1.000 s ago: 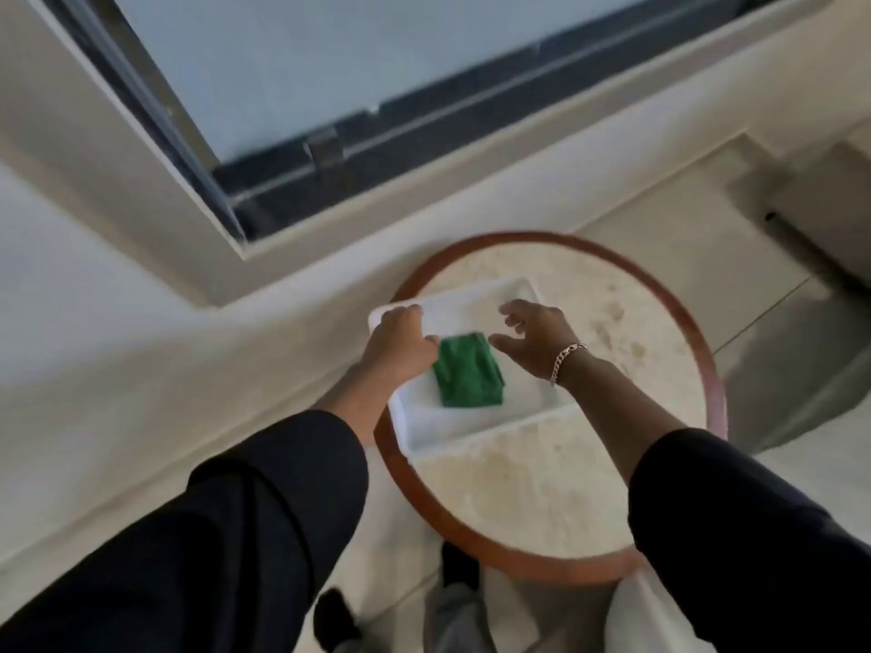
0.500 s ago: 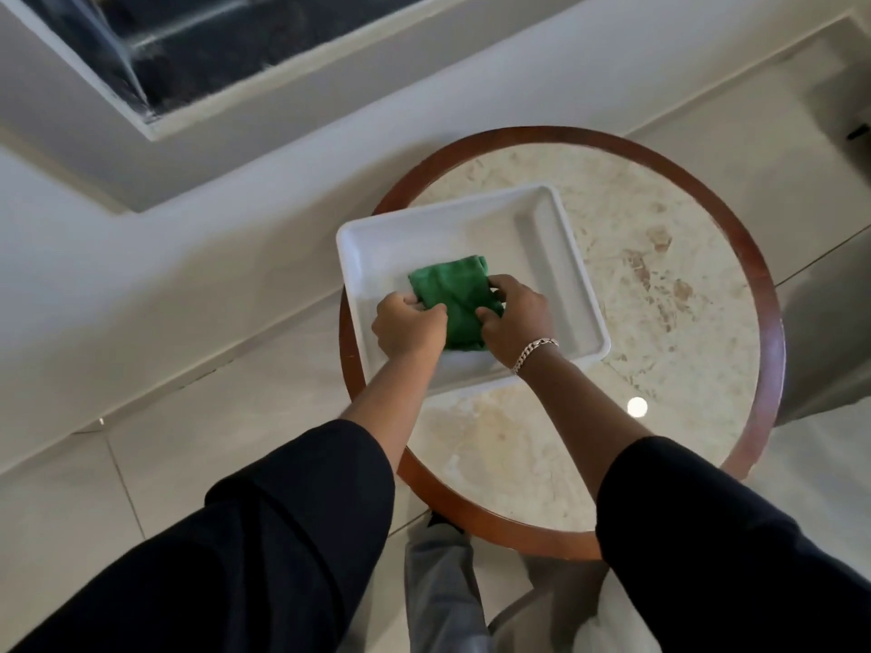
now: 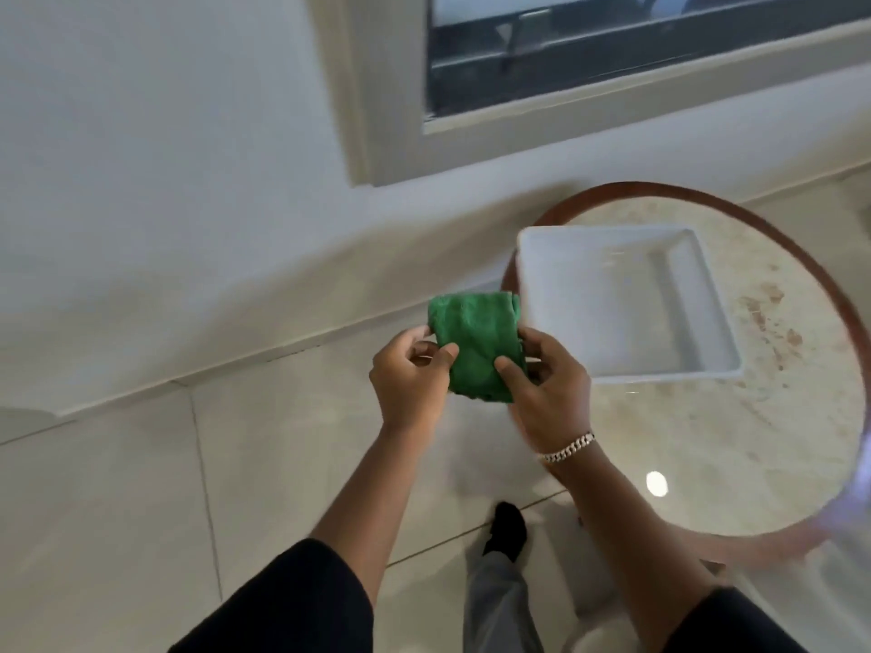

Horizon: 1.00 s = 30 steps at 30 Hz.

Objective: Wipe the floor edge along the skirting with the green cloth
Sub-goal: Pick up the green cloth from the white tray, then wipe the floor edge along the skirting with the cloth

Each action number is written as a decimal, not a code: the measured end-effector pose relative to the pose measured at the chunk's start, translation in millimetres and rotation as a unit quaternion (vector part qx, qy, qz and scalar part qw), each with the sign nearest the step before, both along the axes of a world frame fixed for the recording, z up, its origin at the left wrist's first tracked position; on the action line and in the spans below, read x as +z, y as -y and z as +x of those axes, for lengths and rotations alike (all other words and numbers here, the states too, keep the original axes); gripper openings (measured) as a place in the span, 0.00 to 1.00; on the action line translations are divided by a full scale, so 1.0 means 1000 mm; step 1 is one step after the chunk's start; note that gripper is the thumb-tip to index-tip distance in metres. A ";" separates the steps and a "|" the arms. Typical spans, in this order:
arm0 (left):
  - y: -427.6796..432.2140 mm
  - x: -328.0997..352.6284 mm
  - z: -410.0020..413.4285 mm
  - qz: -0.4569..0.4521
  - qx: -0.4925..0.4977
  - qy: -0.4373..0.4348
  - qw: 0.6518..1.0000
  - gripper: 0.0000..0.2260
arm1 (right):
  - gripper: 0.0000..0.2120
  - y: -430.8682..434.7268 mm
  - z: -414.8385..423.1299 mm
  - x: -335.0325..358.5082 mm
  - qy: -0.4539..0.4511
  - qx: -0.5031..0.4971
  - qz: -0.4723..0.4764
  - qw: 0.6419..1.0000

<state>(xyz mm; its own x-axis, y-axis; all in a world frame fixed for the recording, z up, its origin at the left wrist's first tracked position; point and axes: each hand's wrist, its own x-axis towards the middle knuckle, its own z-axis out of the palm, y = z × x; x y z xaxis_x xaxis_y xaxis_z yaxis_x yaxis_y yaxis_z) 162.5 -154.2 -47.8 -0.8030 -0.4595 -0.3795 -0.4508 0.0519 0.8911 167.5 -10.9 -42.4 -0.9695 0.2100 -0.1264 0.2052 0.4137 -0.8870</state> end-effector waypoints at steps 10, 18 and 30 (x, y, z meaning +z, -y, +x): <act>0.214 -0.212 0.067 0.015 0.075 0.055 0.996 0.13 | 0.15 0.200 0.045 -0.225 0.104 0.073 -0.140 0.982; 0.302 -0.449 0.061 0.021 0.153 0.048 0.987 0.12 | 0.15 0.302 0.013 -0.461 0.084 0.121 -0.094 0.985; 0.407 -0.610 0.031 -0.340 -0.080 -0.060 0.935 0.17 | 0.14 0.358 -0.056 -0.610 0.002 0.102 -0.007 0.995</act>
<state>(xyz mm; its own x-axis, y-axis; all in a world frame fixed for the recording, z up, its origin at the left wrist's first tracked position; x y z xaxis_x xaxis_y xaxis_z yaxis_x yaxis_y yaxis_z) 193.9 -561.6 -657.8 -0.9004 -0.4317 0.0544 -0.2871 0.6833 0.6713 111.4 -368.8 -652.0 -0.9912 0.0081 -0.1325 0.1228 0.4350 -0.8920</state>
